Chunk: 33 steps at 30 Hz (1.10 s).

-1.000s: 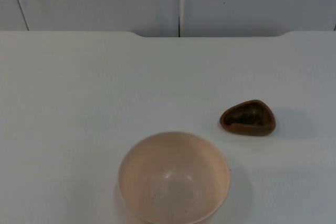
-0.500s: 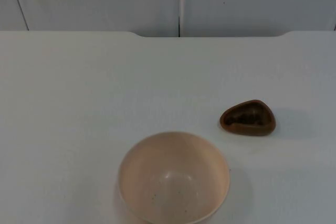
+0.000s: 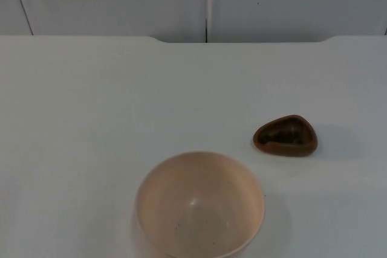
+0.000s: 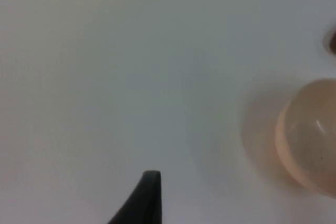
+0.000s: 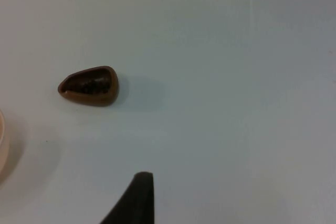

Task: Pick up the bowl with the left hand and pour the coffee beans from the cup into the bowl with the right hand.

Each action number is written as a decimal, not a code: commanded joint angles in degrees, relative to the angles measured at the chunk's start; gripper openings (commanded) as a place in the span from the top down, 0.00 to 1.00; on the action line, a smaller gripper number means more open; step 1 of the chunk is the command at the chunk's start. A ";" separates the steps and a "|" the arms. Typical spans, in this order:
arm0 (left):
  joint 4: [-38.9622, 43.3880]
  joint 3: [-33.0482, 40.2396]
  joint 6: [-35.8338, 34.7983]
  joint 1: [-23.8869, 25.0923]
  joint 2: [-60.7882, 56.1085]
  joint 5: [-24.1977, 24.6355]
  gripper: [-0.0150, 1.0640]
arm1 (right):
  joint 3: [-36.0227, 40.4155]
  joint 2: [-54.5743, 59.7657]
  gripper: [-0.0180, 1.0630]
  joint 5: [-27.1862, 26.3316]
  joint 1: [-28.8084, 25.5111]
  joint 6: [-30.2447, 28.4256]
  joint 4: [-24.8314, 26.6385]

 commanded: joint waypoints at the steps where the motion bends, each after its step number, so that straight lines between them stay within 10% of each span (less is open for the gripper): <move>1: -2.38 -1.07 2.28 0.09 2.55 -1.13 0.01 | 0.10 -0.21 0.01 -0.18 -0.48 -0.21 -0.31; 24: -16.74 -1.57 15.08 -0.18 21.56 -6.98 0.01 | 0.10 -0.21 0.01 -0.18 -0.48 -0.21 -0.31; 33: -16.89 -1.57 15.08 -9.24 26.79 -14.41 0.04 | 0.10 -0.21 0.01 -0.18 -0.48 -0.21 -0.31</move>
